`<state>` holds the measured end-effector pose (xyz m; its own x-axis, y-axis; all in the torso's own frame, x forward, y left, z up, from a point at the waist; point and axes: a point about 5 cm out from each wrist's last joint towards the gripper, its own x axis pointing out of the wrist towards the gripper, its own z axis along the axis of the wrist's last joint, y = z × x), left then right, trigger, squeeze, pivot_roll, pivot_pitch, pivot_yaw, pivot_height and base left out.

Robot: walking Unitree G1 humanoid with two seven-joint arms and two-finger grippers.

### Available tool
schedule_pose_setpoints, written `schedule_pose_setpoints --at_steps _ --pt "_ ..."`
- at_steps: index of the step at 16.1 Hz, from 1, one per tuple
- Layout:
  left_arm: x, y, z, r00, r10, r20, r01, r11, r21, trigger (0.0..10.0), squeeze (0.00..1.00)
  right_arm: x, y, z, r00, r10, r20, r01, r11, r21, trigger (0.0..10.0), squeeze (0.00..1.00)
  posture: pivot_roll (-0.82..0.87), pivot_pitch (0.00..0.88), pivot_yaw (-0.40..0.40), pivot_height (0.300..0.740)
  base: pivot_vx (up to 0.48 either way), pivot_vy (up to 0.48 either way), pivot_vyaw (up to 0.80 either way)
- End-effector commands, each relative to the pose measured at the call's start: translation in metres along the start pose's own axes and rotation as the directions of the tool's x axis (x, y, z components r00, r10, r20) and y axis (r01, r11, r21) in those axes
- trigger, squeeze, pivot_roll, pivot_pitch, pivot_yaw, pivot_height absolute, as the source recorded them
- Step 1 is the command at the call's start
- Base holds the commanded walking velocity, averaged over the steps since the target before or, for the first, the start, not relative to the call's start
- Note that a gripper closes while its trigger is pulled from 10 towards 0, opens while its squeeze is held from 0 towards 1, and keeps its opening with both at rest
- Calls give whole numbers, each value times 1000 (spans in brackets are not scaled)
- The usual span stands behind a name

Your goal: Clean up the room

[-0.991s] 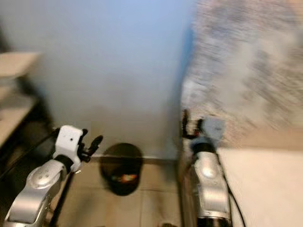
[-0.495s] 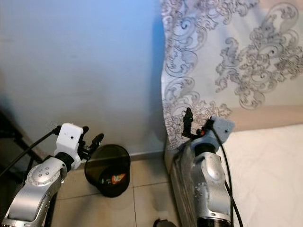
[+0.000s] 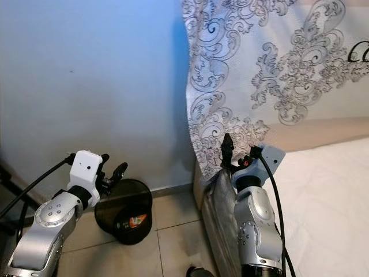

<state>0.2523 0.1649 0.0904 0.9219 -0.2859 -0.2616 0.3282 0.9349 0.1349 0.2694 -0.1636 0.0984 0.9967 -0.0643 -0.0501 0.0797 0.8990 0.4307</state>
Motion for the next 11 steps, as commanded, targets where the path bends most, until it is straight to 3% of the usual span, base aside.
schedule_pose_setpoints --at_steps 1,7,8,9,11 --pt "0 0 -2 1000 0 -10 0 1000 4 10000 0 2 5 -1 1000 6 -8 -6 1000 17 10000 0 104 0 26 740 0 0 -781" --pt "1 1 -2 1000 -5 -11 5 1000 7 10000 0 2 3 -2 1000 -20 -22 20 1000 -3 10000 0 104 0 28 740 0 0 -777" --pt "1 1 -2 1000 -5 -11 5 1000 7 10000 0 2 2 -4 999 -22 -30 23 999 34 10000 0 105 0 28 740 0 0 -769" --pt "1 1 -2 1000 -5 -11 6 1000 8 10000 0 1 0 -2 1000 -29 -9 29 998 62 10000 0 105 0 28 740 0 0 -769" --pt "0 1 -2 1000 -3 -11 3 1000 7 10000 0 -1 2 3 999 -20 29 19 999 38 10000 0 103 0 30 740 0 0 -791"
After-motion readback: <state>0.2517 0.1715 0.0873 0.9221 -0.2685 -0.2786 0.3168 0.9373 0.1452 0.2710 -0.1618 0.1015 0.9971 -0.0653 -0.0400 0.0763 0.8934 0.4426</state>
